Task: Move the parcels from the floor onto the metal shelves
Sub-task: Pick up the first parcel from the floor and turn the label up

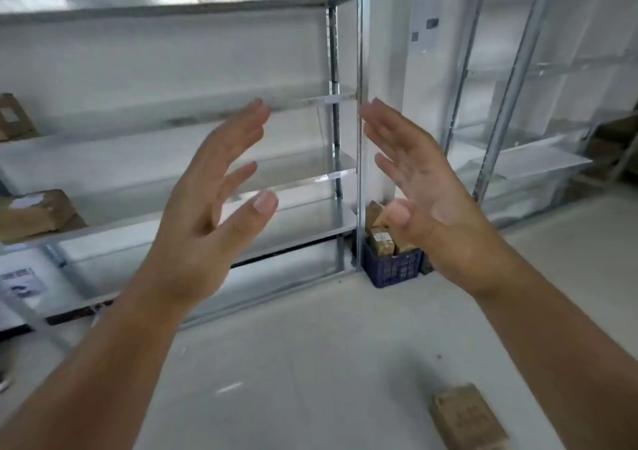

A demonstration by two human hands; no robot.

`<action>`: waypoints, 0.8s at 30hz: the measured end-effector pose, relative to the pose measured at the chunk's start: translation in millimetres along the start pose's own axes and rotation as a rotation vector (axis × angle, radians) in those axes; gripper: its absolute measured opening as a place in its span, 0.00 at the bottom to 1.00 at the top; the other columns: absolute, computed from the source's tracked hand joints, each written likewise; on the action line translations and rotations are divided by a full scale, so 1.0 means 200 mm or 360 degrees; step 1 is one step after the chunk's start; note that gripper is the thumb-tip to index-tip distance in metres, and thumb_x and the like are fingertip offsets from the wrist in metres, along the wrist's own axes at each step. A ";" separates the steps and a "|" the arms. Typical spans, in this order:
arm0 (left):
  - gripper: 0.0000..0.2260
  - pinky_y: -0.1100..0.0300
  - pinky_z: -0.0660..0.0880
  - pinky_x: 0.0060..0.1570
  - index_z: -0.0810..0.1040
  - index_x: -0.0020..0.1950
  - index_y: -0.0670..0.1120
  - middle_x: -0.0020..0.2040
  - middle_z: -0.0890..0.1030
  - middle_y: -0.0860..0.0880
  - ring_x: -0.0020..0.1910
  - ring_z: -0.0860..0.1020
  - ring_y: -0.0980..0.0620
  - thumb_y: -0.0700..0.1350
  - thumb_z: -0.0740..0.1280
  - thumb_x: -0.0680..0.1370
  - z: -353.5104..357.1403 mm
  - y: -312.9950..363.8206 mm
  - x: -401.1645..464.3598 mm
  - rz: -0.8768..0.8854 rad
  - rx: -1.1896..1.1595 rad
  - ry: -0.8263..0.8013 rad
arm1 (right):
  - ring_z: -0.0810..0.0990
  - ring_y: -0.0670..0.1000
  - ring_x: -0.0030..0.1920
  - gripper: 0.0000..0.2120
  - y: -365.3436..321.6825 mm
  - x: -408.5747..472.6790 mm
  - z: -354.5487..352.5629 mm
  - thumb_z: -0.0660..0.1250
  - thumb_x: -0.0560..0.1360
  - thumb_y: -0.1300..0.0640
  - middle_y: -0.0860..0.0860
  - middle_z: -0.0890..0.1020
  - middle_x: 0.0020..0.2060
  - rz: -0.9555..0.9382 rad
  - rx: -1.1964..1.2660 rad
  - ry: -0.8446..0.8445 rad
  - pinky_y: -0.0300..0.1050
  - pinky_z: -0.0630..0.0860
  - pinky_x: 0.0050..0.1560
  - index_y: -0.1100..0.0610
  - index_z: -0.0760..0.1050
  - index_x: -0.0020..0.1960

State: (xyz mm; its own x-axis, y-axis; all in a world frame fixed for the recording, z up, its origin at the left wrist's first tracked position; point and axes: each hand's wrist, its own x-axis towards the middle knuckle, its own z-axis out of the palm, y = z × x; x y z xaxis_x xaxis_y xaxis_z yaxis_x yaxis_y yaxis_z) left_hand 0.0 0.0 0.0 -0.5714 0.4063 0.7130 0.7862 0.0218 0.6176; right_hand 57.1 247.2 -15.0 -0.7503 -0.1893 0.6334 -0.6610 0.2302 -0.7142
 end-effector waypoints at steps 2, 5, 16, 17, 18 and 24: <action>0.28 0.50 0.70 0.78 0.65 0.79 0.54 0.81 0.69 0.57 0.83 0.68 0.53 0.50 0.65 0.78 0.03 -0.06 -0.04 -0.0023 -0.0057 -0.0019 | 0.57 0.46 0.86 0.42 0.04 -0.07 0.02 0.66 0.76 0.29 0.46 0.61 0.85 0.0010 -0.0033 0.0063 0.61 0.55 0.86 0.44 0.56 0.83; 0.30 0.51 0.70 0.78 0.64 0.80 0.51 0.82 0.68 0.55 0.83 0.68 0.52 0.50 0.65 0.78 0.13 -0.15 -0.12 -0.0137 -0.0117 -0.0172 | 0.58 0.47 0.86 0.38 0.11 -0.23 0.04 0.70 0.77 0.39 0.46 0.61 0.85 0.0176 -0.0047 0.0116 0.60 0.57 0.85 0.42 0.56 0.81; 0.33 0.53 0.71 0.78 0.64 0.81 0.49 0.82 0.68 0.52 0.83 0.68 0.51 0.61 0.68 0.80 0.60 -0.26 -0.01 -0.0200 -0.0355 -0.0408 | 0.57 0.50 0.87 0.41 0.22 -0.51 -0.25 0.65 0.79 0.33 0.52 0.58 0.86 0.0251 -0.0156 0.0316 0.63 0.58 0.85 0.50 0.54 0.83; 0.34 0.52 0.70 0.78 0.64 0.81 0.49 0.82 0.68 0.53 0.83 0.68 0.51 0.64 0.67 0.80 0.67 -0.26 0.01 -0.0186 -0.0361 -0.0456 | 0.56 0.51 0.87 0.41 0.24 -0.53 -0.28 0.65 0.79 0.33 0.52 0.57 0.86 0.0259 -0.0172 0.0333 0.64 0.57 0.85 0.51 0.53 0.83; 0.35 0.51 0.70 0.78 0.64 0.81 0.48 0.82 0.69 0.53 0.83 0.68 0.50 0.65 0.66 0.80 0.73 -0.26 0.03 -0.0177 -0.0356 -0.0503 | 0.56 0.51 0.87 0.42 0.25 -0.57 -0.32 0.65 0.80 0.33 0.53 0.57 0.86 0.0266 -0.0183 0.0358 0.64 0.57 0.85 0.52 0.52 0.83; 0.40 0.47 0.68 0.80 0.62 0.83 0.46 0.82 0.70 0.59 0.84 0.67 0.51 0.67 0.66 0.79 1.10 -0.37 0.07 -0.0252 -0.0435 -0.0774 | 0.55 0.51 0.87 0.43 0.35 -0.88 -0.57 0.65 0.80 0.35 0.53 0.58 0.86 0.0418 -0.0195 0.0581 0.66 0.55 0.85 0.55 0.52 0.84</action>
State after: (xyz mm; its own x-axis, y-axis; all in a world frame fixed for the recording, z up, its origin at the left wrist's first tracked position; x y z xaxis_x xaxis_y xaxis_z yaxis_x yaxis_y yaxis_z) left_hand -13.3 205.7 -108.6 -0.4524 0.7919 0.4102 0.5735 -0.0939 0.8138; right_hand 143.5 405.1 -143.3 -0.8249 0.2336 0.5147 -0.4263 0.3408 -0.8379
